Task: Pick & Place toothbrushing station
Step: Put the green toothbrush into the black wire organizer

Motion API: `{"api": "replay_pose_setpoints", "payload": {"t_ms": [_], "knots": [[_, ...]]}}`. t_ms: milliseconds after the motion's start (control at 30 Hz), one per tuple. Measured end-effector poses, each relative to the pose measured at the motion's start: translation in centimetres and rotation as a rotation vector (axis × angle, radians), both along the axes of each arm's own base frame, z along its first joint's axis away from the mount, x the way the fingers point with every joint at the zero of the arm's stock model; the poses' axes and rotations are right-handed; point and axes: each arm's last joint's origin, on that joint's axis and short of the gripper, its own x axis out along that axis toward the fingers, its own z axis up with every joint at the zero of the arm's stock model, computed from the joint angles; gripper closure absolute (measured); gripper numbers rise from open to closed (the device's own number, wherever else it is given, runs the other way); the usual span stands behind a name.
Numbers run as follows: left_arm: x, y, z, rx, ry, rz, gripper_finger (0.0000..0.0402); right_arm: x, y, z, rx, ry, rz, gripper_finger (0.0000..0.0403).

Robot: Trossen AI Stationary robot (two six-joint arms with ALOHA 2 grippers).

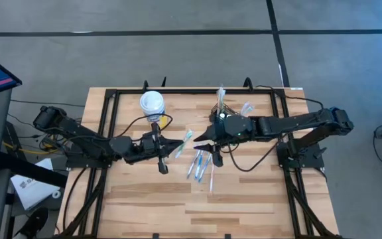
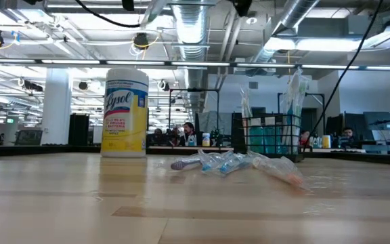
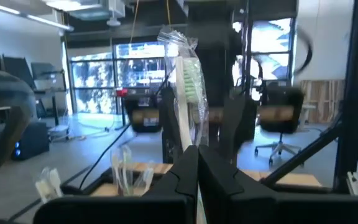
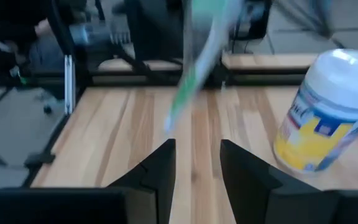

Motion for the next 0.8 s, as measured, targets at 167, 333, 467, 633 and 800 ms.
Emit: {"api": "replay_pose_setpoints", "payload": {"t_ms": [167,333,467,633,800], "knots": [[0.0,0.0,0.1,0.017,-0.008,0.001,0.0401,1.3,0.2,-0.9,-0.023,-0.015,0.033,0.0286],[0.0,0.0,0.0,0.026,-0.003,0.002,0.0401,1.3,0.2,-0.5,-0.034,-0.044,0.04,0.0286],[0.0,0.0,0.0,0.026,-0.004,0.001,0.0401,1.2,0.2,0.5,-0.042,-0.122,0.045,0.0286],[0.0,0.0,0.1,0.028,-0.005,-0.006,0.0401,1.3,0.2,0.7,-0.061,-0.153,0.052,0.0286],[0.0,0.0,0.1,0.029,-0.007,-0.012,0.0401,1.5,0.2,1.2,-0.066,-0.209,0.053,0.0286]]}}
